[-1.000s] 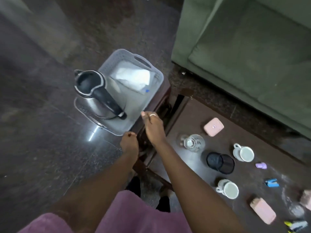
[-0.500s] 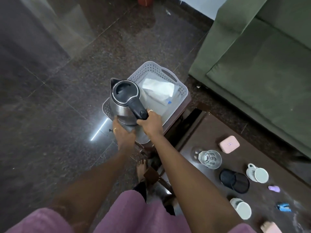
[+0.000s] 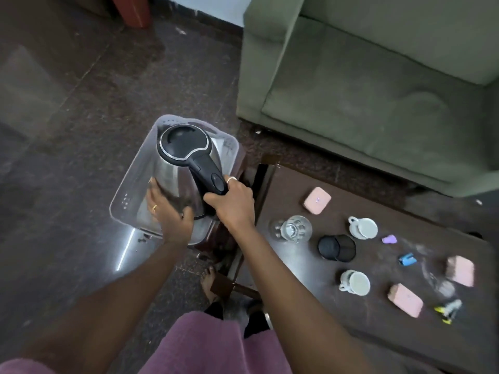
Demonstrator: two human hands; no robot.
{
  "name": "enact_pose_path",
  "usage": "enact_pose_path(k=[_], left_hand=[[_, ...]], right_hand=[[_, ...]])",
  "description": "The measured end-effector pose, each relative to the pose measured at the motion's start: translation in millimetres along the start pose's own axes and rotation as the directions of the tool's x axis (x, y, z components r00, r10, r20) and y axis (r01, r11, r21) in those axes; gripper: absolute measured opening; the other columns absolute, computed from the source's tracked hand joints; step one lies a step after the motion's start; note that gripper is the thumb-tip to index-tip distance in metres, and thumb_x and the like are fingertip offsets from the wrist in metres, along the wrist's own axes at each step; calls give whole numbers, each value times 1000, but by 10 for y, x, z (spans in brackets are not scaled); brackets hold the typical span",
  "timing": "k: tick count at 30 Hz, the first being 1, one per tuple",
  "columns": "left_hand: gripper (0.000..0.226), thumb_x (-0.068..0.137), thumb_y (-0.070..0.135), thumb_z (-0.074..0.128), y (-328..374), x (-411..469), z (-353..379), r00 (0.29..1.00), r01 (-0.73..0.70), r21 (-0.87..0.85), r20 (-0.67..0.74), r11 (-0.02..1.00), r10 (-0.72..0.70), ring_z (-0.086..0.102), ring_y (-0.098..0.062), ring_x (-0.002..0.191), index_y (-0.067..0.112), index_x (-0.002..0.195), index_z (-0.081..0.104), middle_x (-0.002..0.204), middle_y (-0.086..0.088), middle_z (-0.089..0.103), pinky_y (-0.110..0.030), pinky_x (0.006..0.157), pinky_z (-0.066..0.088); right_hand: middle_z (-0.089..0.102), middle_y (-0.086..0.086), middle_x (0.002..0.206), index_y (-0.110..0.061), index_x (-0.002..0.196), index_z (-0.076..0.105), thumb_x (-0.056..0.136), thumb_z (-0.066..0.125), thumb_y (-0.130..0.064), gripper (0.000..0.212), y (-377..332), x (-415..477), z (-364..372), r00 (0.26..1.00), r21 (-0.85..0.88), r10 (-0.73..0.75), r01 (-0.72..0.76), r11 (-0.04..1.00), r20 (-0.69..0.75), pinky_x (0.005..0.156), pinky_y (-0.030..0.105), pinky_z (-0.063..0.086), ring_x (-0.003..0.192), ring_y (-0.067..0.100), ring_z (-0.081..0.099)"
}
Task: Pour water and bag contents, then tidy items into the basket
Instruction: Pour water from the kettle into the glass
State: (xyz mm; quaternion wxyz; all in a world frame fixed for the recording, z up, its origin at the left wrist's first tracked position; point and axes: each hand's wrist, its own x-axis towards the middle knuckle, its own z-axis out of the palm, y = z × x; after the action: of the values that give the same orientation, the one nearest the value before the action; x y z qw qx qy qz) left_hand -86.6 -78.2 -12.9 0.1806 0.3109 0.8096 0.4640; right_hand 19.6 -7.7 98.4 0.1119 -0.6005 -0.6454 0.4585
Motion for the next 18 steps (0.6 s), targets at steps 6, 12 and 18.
enact_pose_path(k=[6, 12, 18], left_hand=[[97, 60, 19, 51, 554, -310, 485, 976, -150, 80, 173, 985, 135, 19, -37, 138, 10, 148, 11, 152, -21, 18, -58, 110, 13], [94, 67, 26, 59, 652, -737, 914, 817, -351, 90, 516, 932, 258, 28, -39, 135, 9, 148, 15, 149, -21, 25, -57, 106, 24], [81, 78, 10, 64, 391, -1051, 1384, 587, -433, 60, 775, 899, 231, 29, -32, 136, 17, 147, 22, 147, -14, 33, -48, 110, 25]], right_hand=[[66, 9, 90, -15, 85, 56, 69, 63, -30, 23, 311, -282, -785, 978, 31, 73, -69, 997, -195, 73, 34, 41, 93, 33, 55], [67, 12, 92, -19, 75, 50, 69, 64, -28, 18, 924, -574, -1312, 915, 66, 243, -235, 970, -323, 71, 33, 43, 92, 35, 57], [58, 7, 76, -16, 68, 46, 70, 64, -23, 20, 1588, -845, -1633, 857, 32, 367, -382, 923, -361, 64, 31, 37, 84, 34, 58]])
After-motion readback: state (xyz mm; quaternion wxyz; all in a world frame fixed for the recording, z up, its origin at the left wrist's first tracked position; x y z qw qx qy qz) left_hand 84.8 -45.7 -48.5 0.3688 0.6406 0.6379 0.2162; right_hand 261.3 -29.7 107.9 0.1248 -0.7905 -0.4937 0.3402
